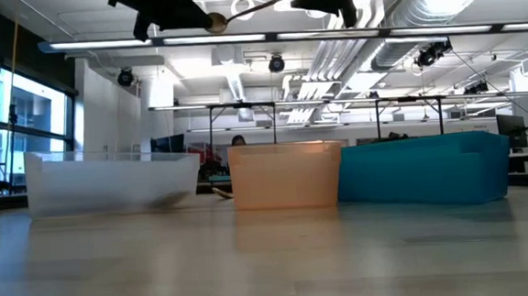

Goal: Sort silverware by color (type)
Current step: Put the gold spoon into the blue bin

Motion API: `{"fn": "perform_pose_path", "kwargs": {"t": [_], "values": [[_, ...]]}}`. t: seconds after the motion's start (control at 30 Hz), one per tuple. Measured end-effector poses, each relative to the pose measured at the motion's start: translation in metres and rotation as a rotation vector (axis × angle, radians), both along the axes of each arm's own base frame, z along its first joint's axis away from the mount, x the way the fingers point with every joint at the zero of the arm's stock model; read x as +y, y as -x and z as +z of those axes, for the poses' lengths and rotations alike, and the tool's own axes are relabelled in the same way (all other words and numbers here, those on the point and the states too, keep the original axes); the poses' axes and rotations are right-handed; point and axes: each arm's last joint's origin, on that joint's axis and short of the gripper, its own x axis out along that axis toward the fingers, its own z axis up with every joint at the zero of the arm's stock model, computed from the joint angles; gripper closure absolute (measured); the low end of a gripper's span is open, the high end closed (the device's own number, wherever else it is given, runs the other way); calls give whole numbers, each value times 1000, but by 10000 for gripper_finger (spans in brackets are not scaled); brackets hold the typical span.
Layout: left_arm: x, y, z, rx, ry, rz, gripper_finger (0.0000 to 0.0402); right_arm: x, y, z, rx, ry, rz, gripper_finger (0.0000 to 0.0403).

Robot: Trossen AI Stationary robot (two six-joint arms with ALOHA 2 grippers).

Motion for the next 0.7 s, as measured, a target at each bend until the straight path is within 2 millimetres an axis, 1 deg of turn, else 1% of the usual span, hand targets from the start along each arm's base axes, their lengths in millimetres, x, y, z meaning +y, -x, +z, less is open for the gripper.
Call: {"fn": "perform_pose_path", "kwargs": {"t": [0.17,0.27,0.57,0.7], "values": [[0,0,0,-1,0,0,401,0,0,0,6,8,-5,289],[0,0,0,-2,0,0,401,0,0,-1,7,6,-5,316],[0,0,0,3,-1,1,401,0,0,0,7,4,-4,386],[0,0,0,4,-1,1,401,0,0,-1,7,5,-4,398]]}}
